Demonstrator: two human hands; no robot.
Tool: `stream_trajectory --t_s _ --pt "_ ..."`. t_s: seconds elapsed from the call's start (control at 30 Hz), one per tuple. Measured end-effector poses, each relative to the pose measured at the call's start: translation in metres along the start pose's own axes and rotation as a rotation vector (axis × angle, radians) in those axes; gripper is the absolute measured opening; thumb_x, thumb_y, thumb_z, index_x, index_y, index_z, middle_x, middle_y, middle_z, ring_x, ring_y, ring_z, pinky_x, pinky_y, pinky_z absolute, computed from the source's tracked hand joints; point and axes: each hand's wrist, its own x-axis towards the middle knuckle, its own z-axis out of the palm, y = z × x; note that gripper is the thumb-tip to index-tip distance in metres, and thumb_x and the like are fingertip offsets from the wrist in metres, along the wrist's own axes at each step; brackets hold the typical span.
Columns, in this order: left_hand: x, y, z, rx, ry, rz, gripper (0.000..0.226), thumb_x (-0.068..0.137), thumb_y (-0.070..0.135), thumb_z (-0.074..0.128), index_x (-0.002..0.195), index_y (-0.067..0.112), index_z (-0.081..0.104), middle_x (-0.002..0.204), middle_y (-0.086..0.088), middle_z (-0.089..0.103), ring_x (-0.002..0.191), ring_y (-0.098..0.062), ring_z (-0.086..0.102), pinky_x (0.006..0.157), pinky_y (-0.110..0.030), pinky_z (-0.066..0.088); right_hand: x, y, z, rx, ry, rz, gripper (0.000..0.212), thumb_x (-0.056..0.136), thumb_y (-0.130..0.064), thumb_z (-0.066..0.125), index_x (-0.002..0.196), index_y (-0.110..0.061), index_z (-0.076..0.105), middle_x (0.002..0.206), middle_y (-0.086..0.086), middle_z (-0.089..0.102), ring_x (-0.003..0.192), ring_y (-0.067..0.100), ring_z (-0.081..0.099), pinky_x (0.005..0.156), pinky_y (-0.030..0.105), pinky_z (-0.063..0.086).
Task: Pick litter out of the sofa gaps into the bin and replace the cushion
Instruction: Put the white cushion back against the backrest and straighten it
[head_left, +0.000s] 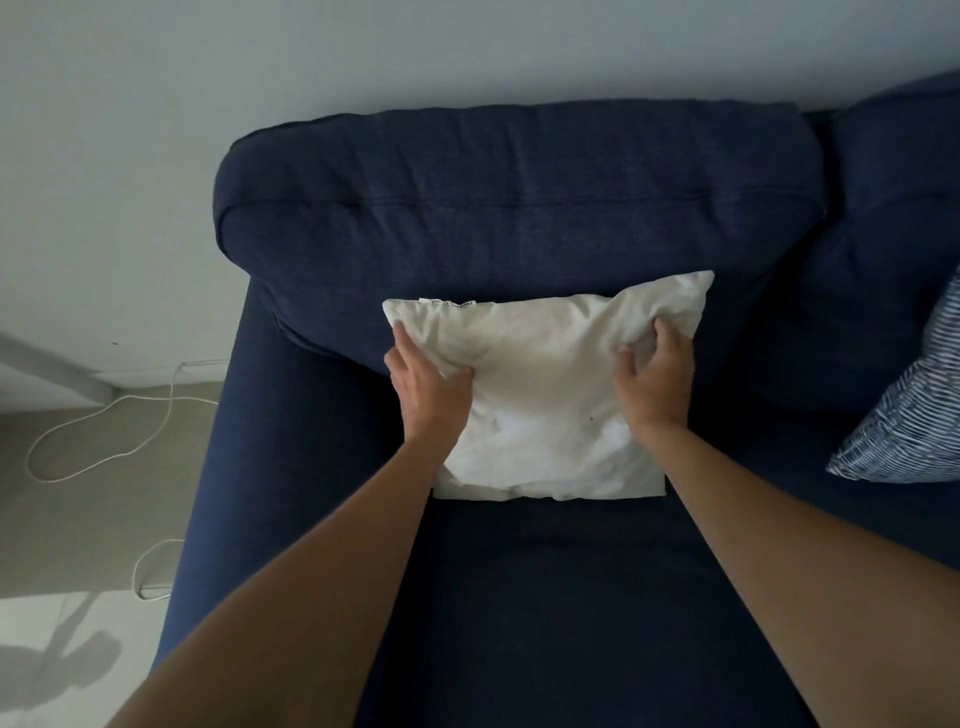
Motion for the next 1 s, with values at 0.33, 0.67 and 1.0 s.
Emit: stream_trajectory --t_s 0.33,0.67,1.0 --pt "-0.017 -0.003 0.023 0.473 -0.061 0.473 0.062 0.089 0.041 0.058 0.144 0.023 0.036 0.152 -0.010 0.030 0.137 -0.028 0.034 0.105 -0.043 0.039 -0.006 0.006 0.004 -0.324 -0.215 -0.255 0.097 0.081 -0.046 0.067 0.152 -0.014 0.010 0.160 0.018 0.005 0.148 0.031 0.006 0.119 0.048 0.013" --pt "0.009 0.016 0.033 0.466 -0.341 0.322 0.115 0.073 0.052 0.074 0.152 0.032 -0.006 0.157 -0.021 -0.020 0.148 -0.034 -0.009 0.119 -0.050 0.013 0.018 0.004 0.005 -0.394 -0.483 -0.189 0.126 0.073 -0.040 0.077 0.149 -0.014 -0.020 0.154 0.017 -0.032 0.145 0.028 -0.025 0.120 0.044 -0.002" --pt "0.016 0.009 0.035 0.467 -0.450 0.270 0.114 0.075 0.052 0.072 0.150 0.036 -0.013 0.156 -0.015 -0.028 0.148 -0.027 -0.017 0.119 -0.050 0.015 0.018 0.009 0.003 -0.346 -0.576 -0.096 0.124 0.076 -0.027 0.077 0.148 -0.021 -0.024 0.154 0.007 -0.034 0.146 0.021 -0.024 0.121 0.041 0.001"
